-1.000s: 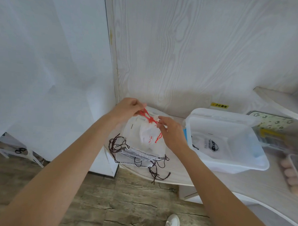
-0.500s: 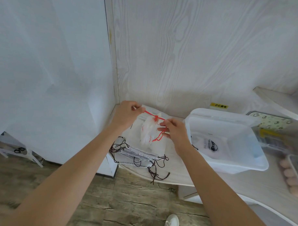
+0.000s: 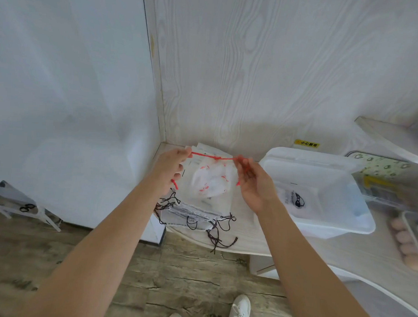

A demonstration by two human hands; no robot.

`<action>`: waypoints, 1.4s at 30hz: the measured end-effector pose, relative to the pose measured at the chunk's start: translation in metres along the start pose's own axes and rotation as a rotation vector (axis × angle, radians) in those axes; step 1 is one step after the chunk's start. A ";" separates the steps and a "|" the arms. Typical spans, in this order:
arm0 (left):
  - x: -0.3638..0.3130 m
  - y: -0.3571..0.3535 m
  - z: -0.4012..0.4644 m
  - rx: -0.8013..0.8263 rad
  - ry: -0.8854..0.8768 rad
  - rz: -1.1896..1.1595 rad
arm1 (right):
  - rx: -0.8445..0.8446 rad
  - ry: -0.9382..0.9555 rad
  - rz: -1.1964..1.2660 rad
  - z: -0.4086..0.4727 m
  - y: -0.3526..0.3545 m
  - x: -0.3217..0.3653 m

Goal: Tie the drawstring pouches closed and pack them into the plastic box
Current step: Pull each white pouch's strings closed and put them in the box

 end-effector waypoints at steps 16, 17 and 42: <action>-0.010 -0.048 -0.033 0.351 -0.086 -0.043 | 0.045 0.305 -0.737 -0.010 -0.027 -0.001; -0.009 -0.049 -0.033 0.357 -0.114 0.008 | 0.058 0.308 -0.741 -0.008 -0.027 0.000; -0.065 -0.079 -0.023 0.279 -0.910 0.994 | 0.312 0.319 -1.054 -0.013 -0.030 0.004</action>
Point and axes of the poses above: each hand's wrist, its own z-axis towards the middle knuckle, its own y-axis out of the back of the hand, x = y × z, the point moved 6 cm from there along z, towards the middle knuckle, and after that the axes turned 11 degrees about -x, right-handed, at the moved point
